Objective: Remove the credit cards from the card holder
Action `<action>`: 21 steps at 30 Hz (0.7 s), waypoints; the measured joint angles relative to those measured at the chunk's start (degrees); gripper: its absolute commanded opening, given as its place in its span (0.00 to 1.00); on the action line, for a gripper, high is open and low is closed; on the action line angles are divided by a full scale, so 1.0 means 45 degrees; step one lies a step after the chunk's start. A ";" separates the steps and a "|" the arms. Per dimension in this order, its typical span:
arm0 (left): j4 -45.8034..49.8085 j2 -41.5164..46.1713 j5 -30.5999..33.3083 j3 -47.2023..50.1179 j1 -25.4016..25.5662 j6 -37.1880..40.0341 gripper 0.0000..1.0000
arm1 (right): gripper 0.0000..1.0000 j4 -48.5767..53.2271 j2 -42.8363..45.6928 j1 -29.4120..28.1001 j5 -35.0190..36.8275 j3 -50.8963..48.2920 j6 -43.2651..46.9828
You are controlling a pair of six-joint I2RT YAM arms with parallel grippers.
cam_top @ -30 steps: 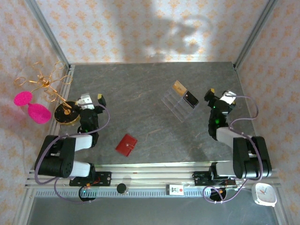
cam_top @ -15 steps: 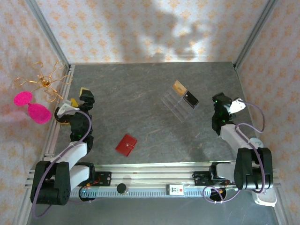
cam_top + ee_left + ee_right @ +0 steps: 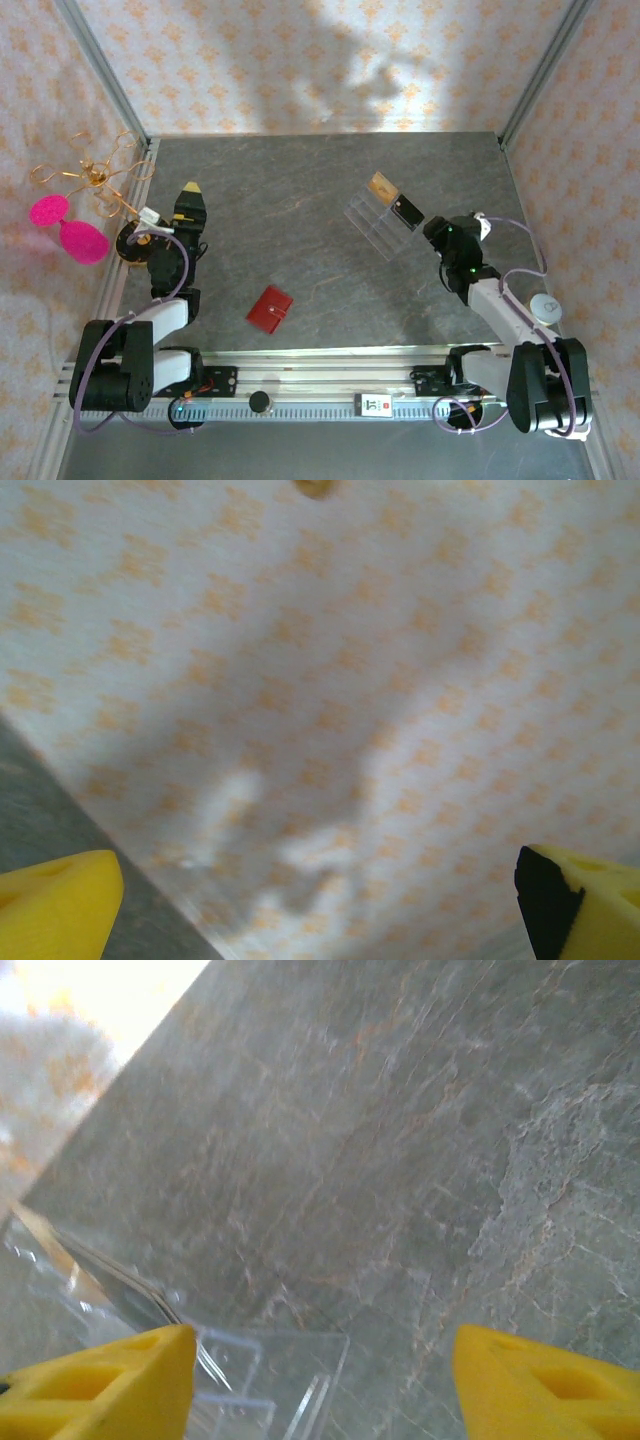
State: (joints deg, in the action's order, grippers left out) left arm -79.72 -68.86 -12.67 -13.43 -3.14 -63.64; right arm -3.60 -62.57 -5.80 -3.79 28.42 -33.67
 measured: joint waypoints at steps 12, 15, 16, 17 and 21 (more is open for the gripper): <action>0.0350 0.0918 -0.1588 -0.0806 0.1161 0.0554 0.95 | 0.65 -0.0238 -0.1418 -0.0631 -0.1224 0.0015 0.0792; 0.1141 0.0947 -0.1894 -0.1190 0.1530 0.0996 0.89 | 0.64 -0.0350 -0.1870 -0.0840 -0.1462 0.0117 0.0913; 0.1603 0.0947 -0.2016 -0.1350 0.1656 0.1185 0.86 | 0.63 -0.0393 -0.2040 -0.0899 -0.1515 0.0214 0.0976; 0.2016 0.0942 -0.2108 -0.1486 0.1744 0.1370 0.83 | 0.62 -0.0408 -0.2171 -0.0947 -0.1554 0.0316 0.1020; 0.3041 0.0942 -0.2429 -0.1715 0.2035 0.1817 0.77 | 0.62 -0.0617 -0.2696 -0.1010 -0.1651 0.0704 0.1200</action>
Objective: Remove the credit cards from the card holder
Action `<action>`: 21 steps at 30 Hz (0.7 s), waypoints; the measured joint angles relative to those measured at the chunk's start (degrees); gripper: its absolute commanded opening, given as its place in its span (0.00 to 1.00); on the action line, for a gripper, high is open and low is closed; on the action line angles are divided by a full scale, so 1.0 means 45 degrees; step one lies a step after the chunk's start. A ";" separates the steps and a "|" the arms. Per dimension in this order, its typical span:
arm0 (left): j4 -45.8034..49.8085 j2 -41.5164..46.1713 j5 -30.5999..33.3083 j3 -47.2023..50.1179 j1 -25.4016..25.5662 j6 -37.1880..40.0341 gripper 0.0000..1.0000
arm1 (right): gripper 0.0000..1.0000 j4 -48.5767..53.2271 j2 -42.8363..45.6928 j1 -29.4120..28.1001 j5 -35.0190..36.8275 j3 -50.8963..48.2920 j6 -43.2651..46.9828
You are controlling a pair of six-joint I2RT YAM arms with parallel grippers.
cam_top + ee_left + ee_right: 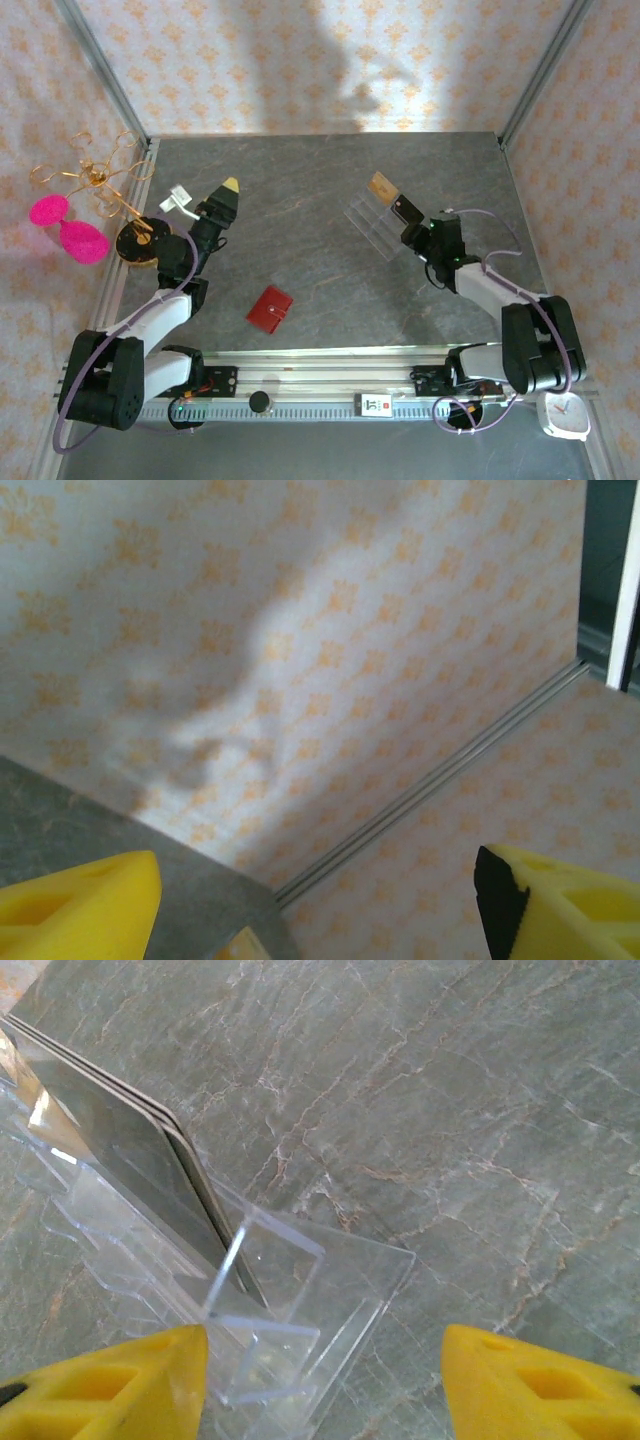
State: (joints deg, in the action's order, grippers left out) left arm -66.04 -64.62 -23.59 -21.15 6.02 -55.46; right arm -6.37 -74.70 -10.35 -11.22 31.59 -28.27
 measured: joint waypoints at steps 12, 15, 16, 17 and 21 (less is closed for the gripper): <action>0.1146 -0.0136 -0.0714 -0.0223 0.0272 0.0607 0.69 | 0.61 -0.0233 -0.1360 0.0000 -0.0136 0.0889 0.0495; 0.1190 -0.0199 -0.0767 -0.0223 0.0364 0.0690 0.69 | 0.55 -0.0272 -0.1710 0.0000 -0.0141 0.1112 0.0544; 0.1200 -0.0223 -0.0772 -0.0228 0.0413 0.0695 0.69 | 0.52 -0.0306 -0.1865 -0.0005 -0.0141 0.1180 0.0568; 0.1214 -0.0248 -0.0797 -0.0248 0.0418 0.0690 0.69 | 0.50 -0.0316 -0.1987 -0.0015 -0.0151 0.1239 0.0588; 0.1277 -0.0287 -0.0913 -0.0316 0.0418 0.0695 0.68 | 0.40 -0.0311 -0.2356 -0.0024 -0.0136 0.1501 0.0826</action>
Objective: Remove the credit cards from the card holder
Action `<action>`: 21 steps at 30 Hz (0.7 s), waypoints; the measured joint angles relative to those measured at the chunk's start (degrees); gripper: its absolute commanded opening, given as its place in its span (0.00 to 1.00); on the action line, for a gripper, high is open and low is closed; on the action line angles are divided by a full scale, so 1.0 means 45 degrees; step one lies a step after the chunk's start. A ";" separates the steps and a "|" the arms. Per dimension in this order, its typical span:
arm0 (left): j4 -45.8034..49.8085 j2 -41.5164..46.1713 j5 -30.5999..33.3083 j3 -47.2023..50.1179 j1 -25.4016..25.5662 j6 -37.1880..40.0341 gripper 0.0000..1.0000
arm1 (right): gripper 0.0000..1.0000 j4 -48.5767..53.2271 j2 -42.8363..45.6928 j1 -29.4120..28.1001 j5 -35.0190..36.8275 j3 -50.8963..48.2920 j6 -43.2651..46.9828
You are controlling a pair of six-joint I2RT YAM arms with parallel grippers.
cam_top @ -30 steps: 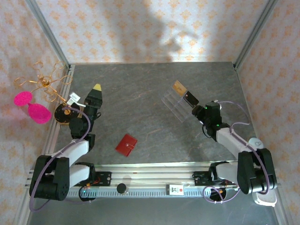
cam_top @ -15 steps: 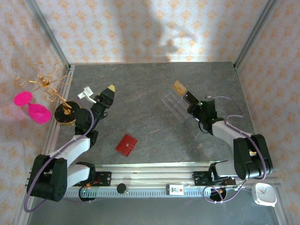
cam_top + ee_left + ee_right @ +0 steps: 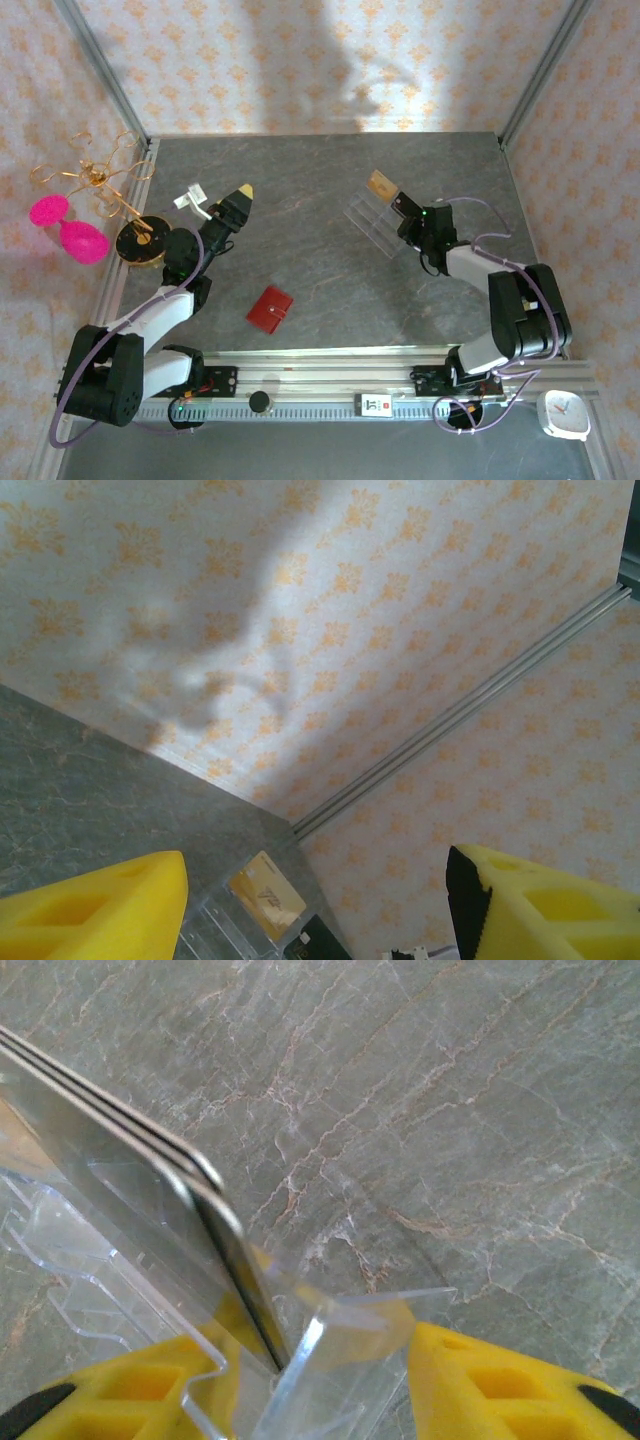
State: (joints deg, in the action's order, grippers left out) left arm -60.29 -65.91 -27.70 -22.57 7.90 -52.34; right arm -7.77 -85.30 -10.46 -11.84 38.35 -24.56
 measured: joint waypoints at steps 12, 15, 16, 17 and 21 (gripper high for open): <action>0.0923 0.0427 -0.0107 0.0000 0.0000 0.0000 0.68 | 0.32 0.0160 -0.0695 -0.0627 -0.0612 0.0835 0.1647; 0.1564 0.0937 -0.0092 0.0005 0.0000 0.0141 0.68 | 0.32 0.0398 -0.1083 -0.1292 -0.0845 0.1336 0.2093; 0.1792 0.1151 -0.0087 0.0024 0.0000 0.0233 0.68 | 0.32 0.0471 -0.1229 -0.1486 -0.0933 0.1515 0.2220; 0.2089 0.1433 -0.0083 0.0049 0.0000 0.0325 0.68 | 0.32 0.0544 -0.1399 -0.1690 -0.1069 0.1719 0.2385; 0.3031 0.2370 -0.0034 0.0282 0.0000 0.0573 0.68 | 0.32 0.0952 -0.1957 -0.2297 -0.1467 0.2477 0.2968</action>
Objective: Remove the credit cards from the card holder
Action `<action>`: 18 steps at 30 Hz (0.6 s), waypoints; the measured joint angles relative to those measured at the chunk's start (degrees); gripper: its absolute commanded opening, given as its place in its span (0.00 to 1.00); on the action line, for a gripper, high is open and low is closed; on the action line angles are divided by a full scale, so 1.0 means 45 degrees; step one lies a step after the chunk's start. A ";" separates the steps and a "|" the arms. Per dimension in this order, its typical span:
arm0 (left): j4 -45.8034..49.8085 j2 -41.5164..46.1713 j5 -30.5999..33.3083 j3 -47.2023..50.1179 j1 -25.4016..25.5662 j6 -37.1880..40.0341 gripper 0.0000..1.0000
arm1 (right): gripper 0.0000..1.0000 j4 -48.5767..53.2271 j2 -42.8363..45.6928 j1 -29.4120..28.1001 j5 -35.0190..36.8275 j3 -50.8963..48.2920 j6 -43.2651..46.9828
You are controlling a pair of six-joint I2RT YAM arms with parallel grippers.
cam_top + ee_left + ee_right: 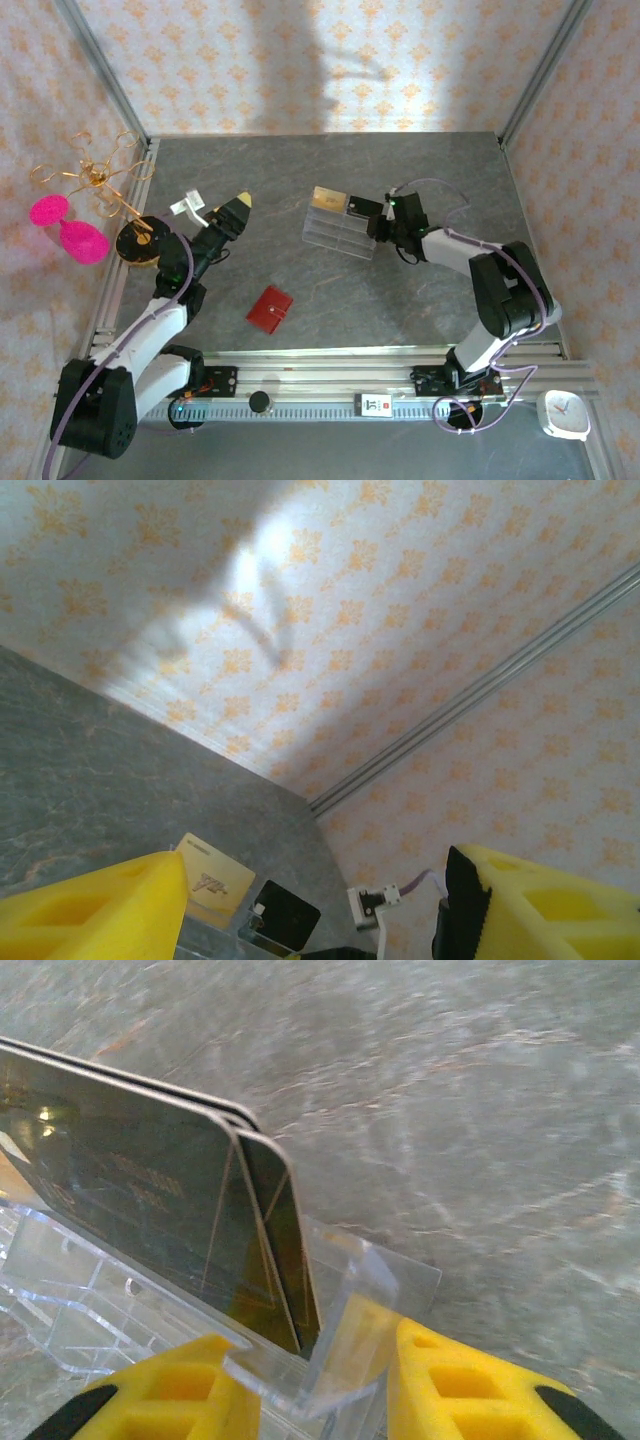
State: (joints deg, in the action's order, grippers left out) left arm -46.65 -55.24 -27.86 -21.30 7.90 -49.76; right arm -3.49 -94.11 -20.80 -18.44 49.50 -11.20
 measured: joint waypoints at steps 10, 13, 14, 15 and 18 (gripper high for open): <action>0.1914 0.1282 -0.0063 0.0719 0.0000 0.0189 0.69 | 0.32 0.0991 -0.0967 -0.0243 -0.1370 0.1389 0.1433; 0.2220 0.1598 -0.0068 0.0821 0.0000 0.0199 0.71 | 0.32 0.1175 -0.1341 -0.0330 -0.1690 0.1865 0.1768; 0.2297 0.1700 -0.0073 0.0865 0.0000 0.0204 0.72 | 0.33 0.1224 -0.1486 -0.0379 -0.1739 0.2030 0.1855; 0.2370 0.1783 -0.0073 0.0899 0.0000 0.0214 0.73 | 0.33 0.1268 -0.1598 -0.0423 -0.1783 0.2181 0.1909; 0.2676 0.2045 -0.0068 0.0952 0.0010 0.0301 0.78 | 0.44 0.1384 -0.1846 -0.0515 -0.1855 0.2497 0.2021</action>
State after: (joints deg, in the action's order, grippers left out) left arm -34.61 -46.04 -28.16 -17.02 7.94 -48.40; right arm 2.74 -102.41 -23.11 -26.79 60.73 -2.11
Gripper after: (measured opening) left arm 0.754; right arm 0.362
